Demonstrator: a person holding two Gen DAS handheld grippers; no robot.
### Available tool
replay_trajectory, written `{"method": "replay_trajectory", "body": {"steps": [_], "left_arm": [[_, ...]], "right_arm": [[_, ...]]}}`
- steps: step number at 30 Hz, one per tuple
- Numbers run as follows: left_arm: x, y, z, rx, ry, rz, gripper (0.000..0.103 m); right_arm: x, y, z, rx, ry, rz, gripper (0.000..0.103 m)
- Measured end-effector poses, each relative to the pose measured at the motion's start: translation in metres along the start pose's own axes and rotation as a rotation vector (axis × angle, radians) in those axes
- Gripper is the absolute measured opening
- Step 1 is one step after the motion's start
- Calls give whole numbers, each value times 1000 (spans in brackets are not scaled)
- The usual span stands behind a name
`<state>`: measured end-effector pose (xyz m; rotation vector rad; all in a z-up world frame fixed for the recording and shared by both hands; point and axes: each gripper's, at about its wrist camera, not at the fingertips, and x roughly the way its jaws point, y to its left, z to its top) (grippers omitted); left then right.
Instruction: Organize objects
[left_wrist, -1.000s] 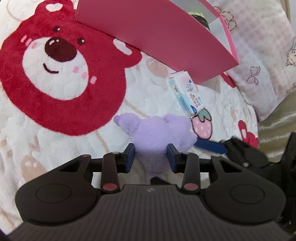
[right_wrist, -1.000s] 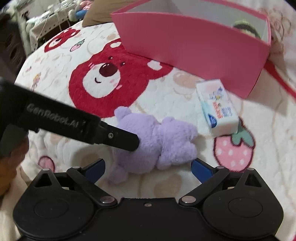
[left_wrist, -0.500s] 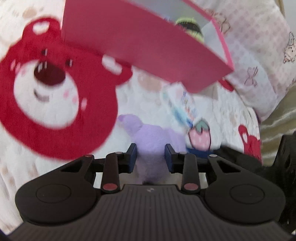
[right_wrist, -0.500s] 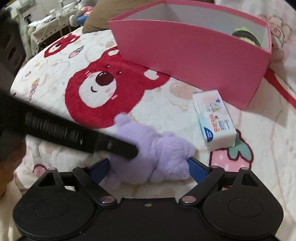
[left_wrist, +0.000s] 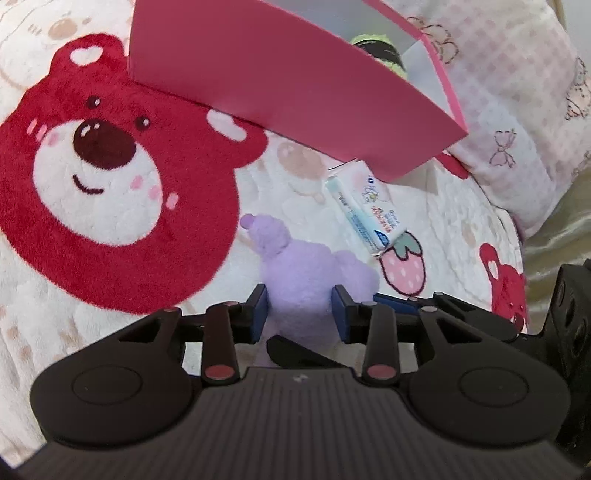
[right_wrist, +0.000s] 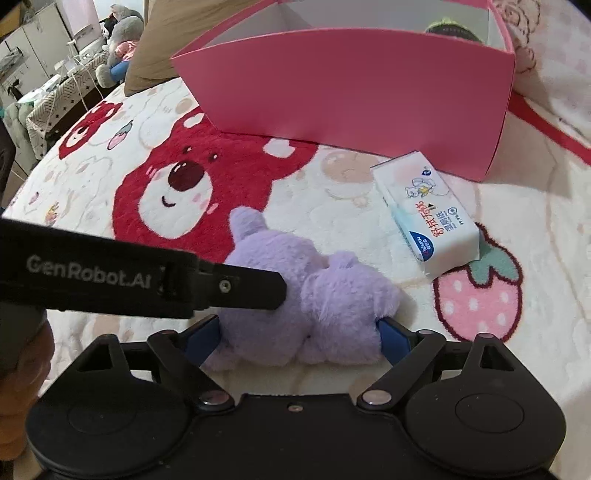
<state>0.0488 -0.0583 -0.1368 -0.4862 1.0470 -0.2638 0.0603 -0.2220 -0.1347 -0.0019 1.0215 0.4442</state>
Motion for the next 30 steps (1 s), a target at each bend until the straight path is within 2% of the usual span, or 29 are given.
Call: {"method": "replay_trajectory", "body": {"steps": [6,10,22,30], "left_arm": [[-16,-13,-4,51,-17,-9,35],[-31,-13,-2,43,-12,-39,35],[-87,-31,4,123,-83,-68,36],[-117,-32,14,110,-127,-110,36]], "right_arm": [[-13,8,-1,-12,-26,-29,88],[-30,21,-1,-62,-57,-80,88],[-83,49,8,-116,-145,-91,88],[-110,64,22,-169,-228,-121,88]]}}
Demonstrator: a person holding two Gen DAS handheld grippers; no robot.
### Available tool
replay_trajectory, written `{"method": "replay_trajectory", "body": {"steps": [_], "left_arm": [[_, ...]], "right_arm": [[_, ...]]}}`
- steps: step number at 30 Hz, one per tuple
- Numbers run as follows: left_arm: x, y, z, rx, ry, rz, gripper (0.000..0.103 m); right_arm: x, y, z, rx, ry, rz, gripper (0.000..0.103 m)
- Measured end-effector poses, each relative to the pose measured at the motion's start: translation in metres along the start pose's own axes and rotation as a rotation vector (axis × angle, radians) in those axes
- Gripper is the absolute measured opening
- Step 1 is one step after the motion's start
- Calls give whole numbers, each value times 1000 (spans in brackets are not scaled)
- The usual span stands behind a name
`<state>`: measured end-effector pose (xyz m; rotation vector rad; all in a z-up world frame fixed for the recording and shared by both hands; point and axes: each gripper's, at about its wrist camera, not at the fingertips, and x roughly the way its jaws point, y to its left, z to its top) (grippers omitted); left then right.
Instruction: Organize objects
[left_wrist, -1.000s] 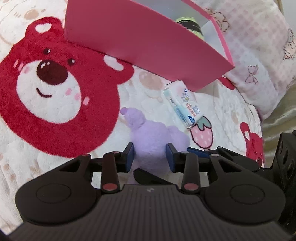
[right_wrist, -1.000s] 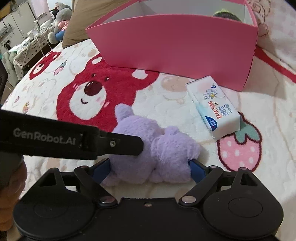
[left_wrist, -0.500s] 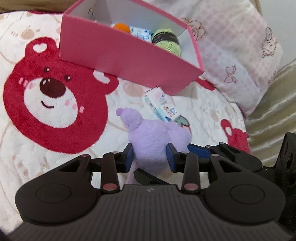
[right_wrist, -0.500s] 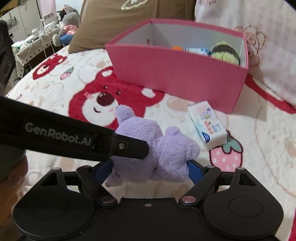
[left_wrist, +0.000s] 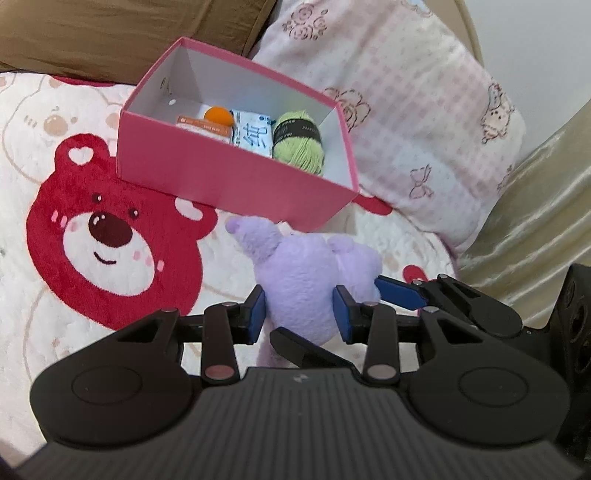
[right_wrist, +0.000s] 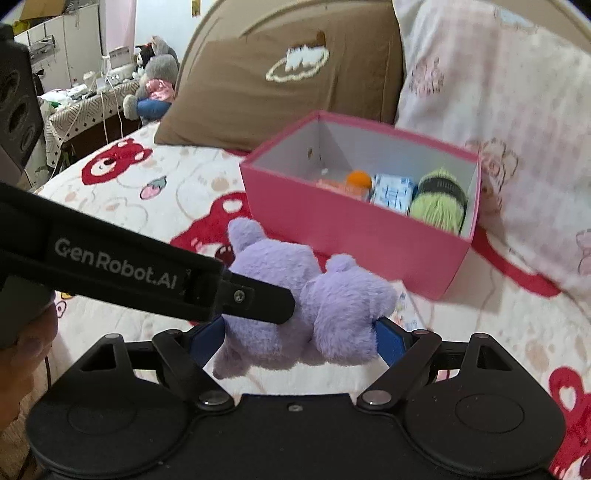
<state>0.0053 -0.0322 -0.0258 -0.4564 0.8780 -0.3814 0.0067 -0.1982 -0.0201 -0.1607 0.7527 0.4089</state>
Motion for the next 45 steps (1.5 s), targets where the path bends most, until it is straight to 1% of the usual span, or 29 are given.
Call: {"method": "replay_trajectory", "body": {"steps": [4,7,10,13,16,19,23,27,28,30,35,38,40,42,45], "left_arm": [[-11,-6,6,22,-11,2,36],[-18,-11,13,42,-12,14,37],[-21,-15,20,59,3,35,38],[-24,-14,29,53,23,31,38],[-28,-14,40,60,22,27,38],[-35,-18,52,83,17,34,38],[-41,-20,72,88,29,29,38],[-45,-19,93,94,26,41,39],[-45,-19,98,97,22,42,39],[-47,-16,111,93,20,34,39],[-50,-12,141,90,7,-11,40],[-44,-10,157,91,3,-29,41],[-38,-7,166,89,11,-48,41],[-30,-5,172,92,21,-65,41],[-16,-3,179,112,31,-49,42]], "right_arm": [[-9,8,7,-38,-36,-18,88],[-16,11,13,-43,-62,-20,88],[-22,12,21,-38,-86,-11,88],[-28,13,29,-38,-102,4,89],[-31,16,38,-62,-108,-4,89],[-31,18,50,-84,-108,-12,89],[-35,18,69,-85,-111,-8,88],[-37,22,90,-144,-89,-29,83],[-38,21,96,-147,-85,-18,83],[-38,18,111,-131,-64,6,82],[-41,21,142,-200,-38,-27,76],[-42,18,161,-215,-20,-36,74],[-39,15,170,-219,-12,-46,71],[-37,13,173,-231,-16,-72,69],[-28,5,172,-206,-36,-91,68]]}}
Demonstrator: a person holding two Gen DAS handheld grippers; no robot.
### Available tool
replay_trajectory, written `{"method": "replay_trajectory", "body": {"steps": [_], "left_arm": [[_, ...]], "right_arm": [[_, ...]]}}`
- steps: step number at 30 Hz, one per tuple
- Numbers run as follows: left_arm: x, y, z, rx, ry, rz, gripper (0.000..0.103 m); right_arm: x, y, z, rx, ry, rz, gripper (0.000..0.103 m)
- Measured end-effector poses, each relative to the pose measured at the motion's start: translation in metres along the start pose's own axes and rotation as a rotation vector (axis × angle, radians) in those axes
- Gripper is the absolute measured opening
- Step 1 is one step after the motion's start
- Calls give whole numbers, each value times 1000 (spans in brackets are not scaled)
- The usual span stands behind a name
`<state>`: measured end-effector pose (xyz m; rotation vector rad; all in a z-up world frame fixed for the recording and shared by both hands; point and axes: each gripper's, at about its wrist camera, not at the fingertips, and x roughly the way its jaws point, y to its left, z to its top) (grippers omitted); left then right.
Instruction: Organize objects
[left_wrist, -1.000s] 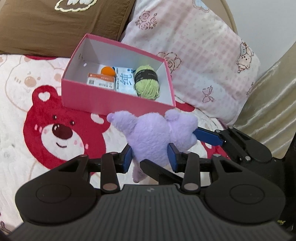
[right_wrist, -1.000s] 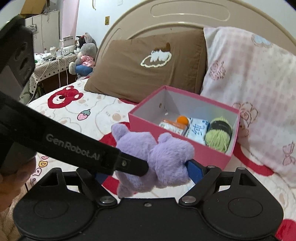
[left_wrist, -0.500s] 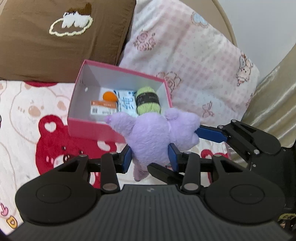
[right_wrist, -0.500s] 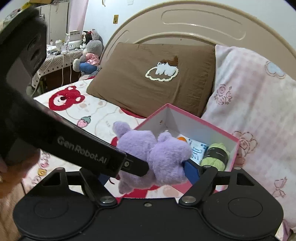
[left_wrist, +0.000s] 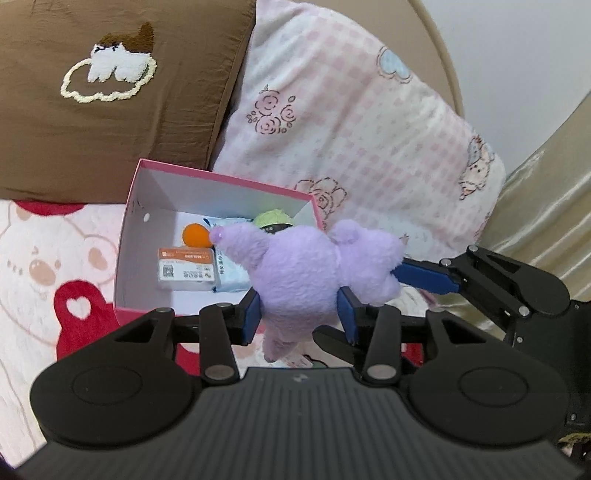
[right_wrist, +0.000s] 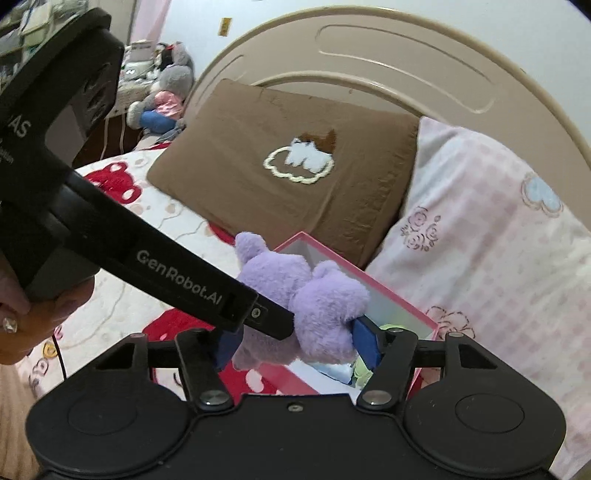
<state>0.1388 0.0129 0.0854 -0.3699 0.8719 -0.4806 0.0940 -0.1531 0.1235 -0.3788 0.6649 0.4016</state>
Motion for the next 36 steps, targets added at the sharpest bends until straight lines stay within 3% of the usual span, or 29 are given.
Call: {"method": "replay_trajectory", "body": {"steps": [6,10,17,25,29,36], "left_arm": [[34,17,8,-33,-17,1,42],[61,28,11,-51,-3,-6,42],[102,32,21,-19,17,-3,42],[140,53,8,-66,25,-37,41],[154,62,5,-83,42,-59,41],[180,67,-4,-58,77,-41,40]], "right_arm": [[30,-21,-12,115,-28,-20,60],[54,-40,-21,204,-1,-4,56],[85,-60,-30,227,45,-34,50],[120,-80,-43,253,133,-31,41],[133,-72,-52,178,135,-75,41],[152,-86,-69,240,173,-45,41]]}}
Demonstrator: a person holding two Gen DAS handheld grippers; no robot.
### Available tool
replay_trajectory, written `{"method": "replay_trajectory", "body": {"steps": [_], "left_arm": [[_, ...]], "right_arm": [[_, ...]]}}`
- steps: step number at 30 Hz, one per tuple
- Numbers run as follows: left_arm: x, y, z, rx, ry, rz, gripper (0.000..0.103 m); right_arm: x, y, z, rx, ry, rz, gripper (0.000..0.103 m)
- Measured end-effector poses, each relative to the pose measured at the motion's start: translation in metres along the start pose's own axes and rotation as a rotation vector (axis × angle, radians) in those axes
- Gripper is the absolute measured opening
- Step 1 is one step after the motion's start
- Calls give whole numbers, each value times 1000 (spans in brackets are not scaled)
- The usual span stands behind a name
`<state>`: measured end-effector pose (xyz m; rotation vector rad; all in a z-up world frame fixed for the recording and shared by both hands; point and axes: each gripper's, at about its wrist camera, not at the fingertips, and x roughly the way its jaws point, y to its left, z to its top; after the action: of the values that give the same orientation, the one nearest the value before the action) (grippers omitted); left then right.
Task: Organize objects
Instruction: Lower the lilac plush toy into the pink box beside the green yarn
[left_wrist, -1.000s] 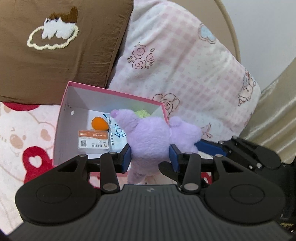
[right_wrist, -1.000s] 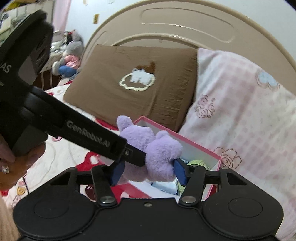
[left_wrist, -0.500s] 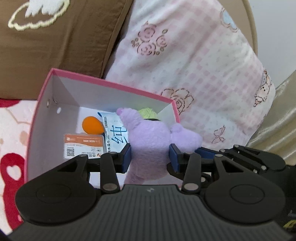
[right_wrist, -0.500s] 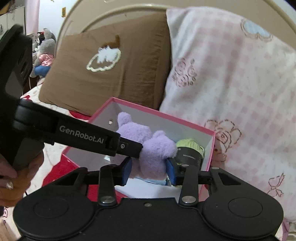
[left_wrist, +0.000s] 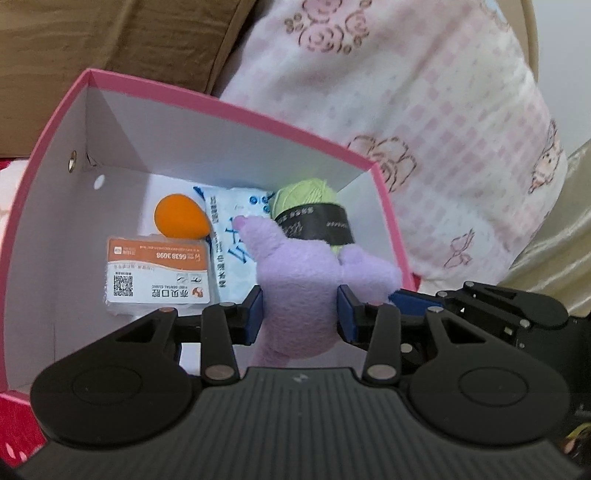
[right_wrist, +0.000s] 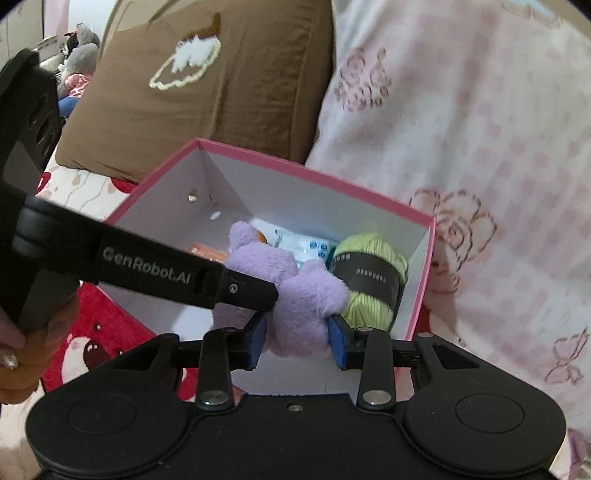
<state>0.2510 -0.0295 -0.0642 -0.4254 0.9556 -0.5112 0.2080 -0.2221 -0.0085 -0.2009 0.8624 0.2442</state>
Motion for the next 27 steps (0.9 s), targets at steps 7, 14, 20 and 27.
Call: {"method": "replay_trajectory", "body": {"steps": [7,14,20,27], "left_arm": [[15,11,-3,0,33,33,39],[23,17,-8,7,50,36,39],[27,16,-11,21,54,39,38],[27,15,-8,28,61,46,36]], "right_arm": [[28,-11,-5,87,73,41,43],[42,-8,-9,107,106,38,43],[47,-7,-9,103,151,16,43],[49,-2,-8,74,169,-16,43]]}}
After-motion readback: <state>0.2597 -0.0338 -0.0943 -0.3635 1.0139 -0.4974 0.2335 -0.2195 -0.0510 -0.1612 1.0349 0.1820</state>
